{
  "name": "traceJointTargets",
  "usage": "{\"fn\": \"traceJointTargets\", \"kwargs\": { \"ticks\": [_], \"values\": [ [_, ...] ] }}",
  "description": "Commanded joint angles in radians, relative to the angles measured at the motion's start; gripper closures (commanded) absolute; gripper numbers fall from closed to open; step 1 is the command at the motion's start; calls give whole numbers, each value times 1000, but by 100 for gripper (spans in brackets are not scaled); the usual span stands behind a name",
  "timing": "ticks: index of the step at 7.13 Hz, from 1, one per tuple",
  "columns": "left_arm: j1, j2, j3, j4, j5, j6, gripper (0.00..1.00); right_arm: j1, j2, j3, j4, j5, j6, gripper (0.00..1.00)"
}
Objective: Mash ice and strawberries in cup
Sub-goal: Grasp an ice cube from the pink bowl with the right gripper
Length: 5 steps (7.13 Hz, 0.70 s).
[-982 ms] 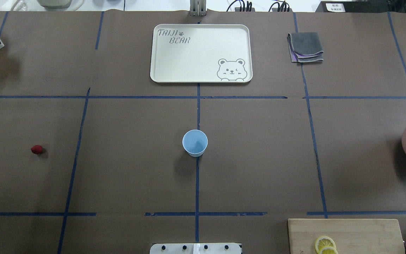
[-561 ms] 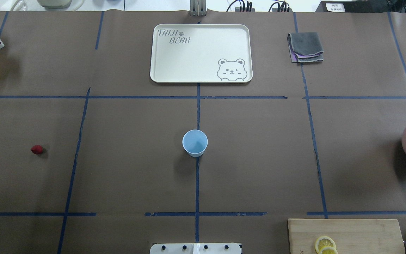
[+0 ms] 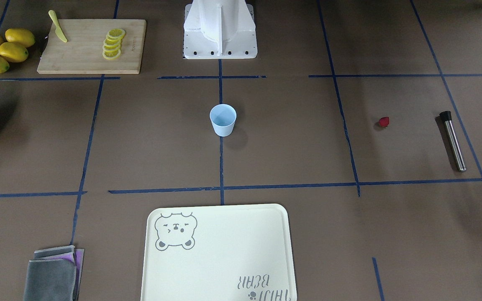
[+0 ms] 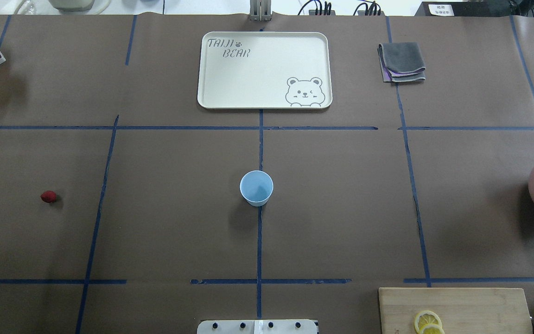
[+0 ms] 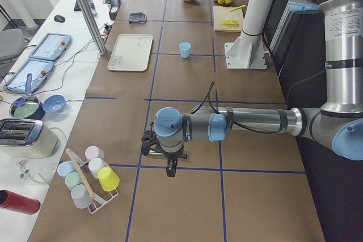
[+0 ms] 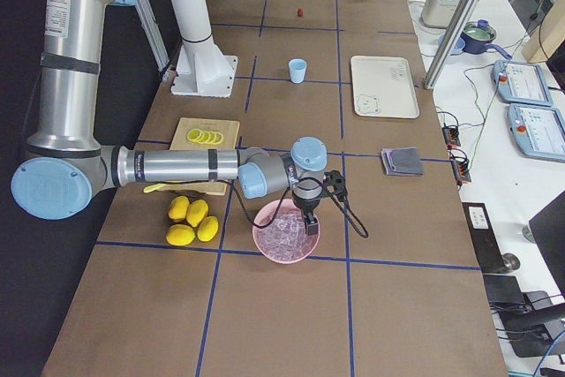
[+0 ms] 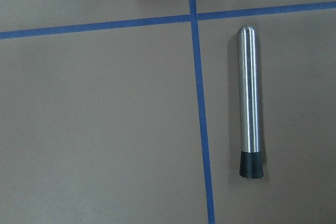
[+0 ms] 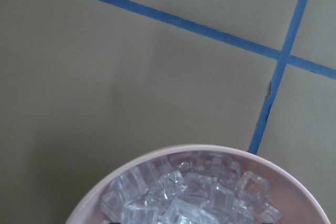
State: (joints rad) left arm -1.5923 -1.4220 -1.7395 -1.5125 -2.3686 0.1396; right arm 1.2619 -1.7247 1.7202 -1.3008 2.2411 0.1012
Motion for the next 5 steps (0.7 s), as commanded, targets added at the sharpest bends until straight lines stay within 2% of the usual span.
{"fn": "traceJointTargets", "kwargs": {
  "ticks": [1, 3, 5],
  "values": [
    [0, 0, 0, 0, -1, 0, 0, -9, -15, -2, -1, -3, -15, 12],
    [0, 0, 0, 0, 0, 0, 0, -28, -18, -11, -3, -5, -17, 22],
    [0, 0, 0, 0, 0, 0, 0, -41, -18, -24, -3, -5, -18, 25]
  ]
}}
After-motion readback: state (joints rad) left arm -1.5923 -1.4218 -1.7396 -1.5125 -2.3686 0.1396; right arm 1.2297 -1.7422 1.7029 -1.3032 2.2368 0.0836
